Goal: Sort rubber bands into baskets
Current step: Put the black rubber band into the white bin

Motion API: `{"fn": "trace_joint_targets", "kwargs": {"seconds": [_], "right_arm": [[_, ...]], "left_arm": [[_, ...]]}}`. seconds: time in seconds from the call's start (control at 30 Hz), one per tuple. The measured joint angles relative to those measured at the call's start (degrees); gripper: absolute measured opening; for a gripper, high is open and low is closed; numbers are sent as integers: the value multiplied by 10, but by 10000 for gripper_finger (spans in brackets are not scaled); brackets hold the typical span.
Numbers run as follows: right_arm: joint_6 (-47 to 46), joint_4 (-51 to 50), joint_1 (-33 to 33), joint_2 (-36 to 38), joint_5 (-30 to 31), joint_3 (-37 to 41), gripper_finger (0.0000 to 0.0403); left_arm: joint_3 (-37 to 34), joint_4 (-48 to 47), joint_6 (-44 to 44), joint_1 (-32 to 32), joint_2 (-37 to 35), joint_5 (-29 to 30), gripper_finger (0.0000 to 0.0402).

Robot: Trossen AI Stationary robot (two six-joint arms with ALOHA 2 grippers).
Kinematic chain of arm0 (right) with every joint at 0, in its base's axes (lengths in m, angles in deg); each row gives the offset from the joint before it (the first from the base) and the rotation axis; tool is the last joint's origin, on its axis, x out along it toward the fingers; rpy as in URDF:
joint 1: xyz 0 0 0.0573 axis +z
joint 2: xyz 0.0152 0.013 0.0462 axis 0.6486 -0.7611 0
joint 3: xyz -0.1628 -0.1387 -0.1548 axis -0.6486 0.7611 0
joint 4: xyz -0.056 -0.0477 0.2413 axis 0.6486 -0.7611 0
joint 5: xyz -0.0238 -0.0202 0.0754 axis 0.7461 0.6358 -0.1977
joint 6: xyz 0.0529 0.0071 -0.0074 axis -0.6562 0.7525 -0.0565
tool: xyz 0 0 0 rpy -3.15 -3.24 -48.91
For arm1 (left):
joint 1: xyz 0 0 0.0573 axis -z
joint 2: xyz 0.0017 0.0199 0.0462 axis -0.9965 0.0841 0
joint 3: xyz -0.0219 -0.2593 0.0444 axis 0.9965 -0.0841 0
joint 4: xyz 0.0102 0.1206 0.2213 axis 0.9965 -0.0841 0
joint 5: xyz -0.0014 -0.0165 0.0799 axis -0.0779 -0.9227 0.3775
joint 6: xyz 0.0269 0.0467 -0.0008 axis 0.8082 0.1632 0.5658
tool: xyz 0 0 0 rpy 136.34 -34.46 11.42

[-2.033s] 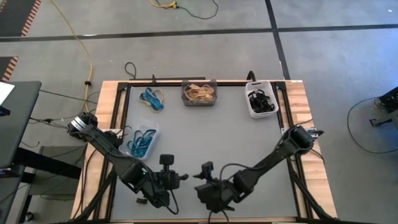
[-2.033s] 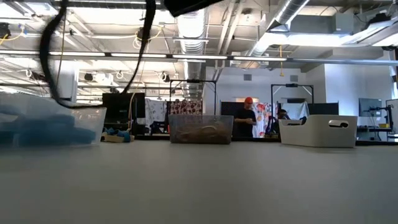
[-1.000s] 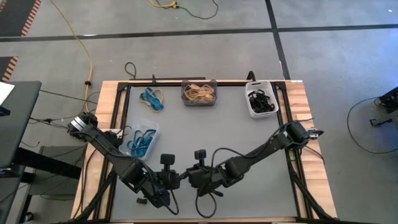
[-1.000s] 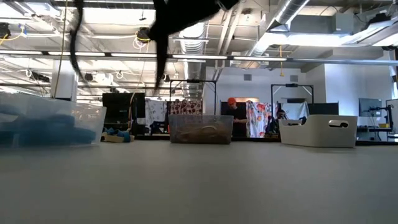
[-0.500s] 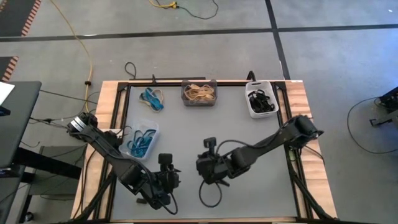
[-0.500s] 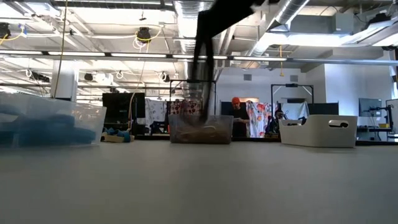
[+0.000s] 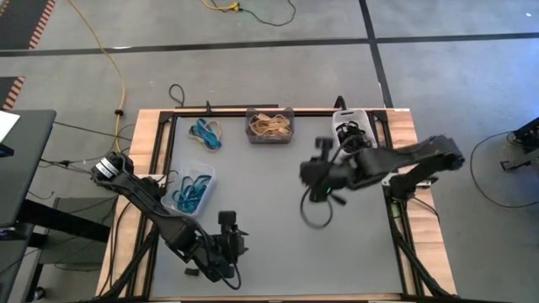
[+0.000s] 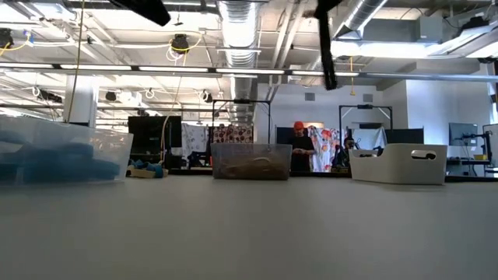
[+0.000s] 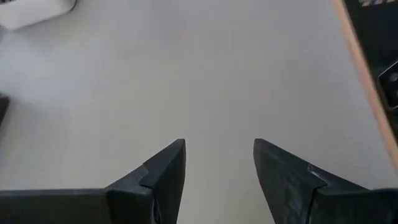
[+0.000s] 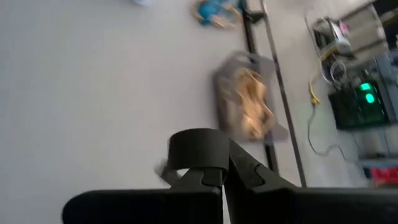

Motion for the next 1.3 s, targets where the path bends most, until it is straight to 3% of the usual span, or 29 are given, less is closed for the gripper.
{"fn": "trace_joint_targets", "kwargs": {"seconds": [0.13, 0.57, 0.77, 1.0, 1.3], "right_arm": [[12, -32, -49, 48, -9, 0, 22], [84, -43, -230, 144, -173, 12, 22], [140, 58, -315, 193, -221, 136, 22], [175, 172, -464, 234, -257, 285, 23], [170, 280, -613, 211, -284, 375, 23]], "left_arm": [[-7, 38, 20, 0, 0, 0, 181], [-7, 90, 29, 0, 0, 10, 181], [-7, 111, 27, 1, 0, 10, 181], [-7, 122, 12, 1, 0, 10, 181], [-7, 122, -4, 1, 0, 20, 181]]}}
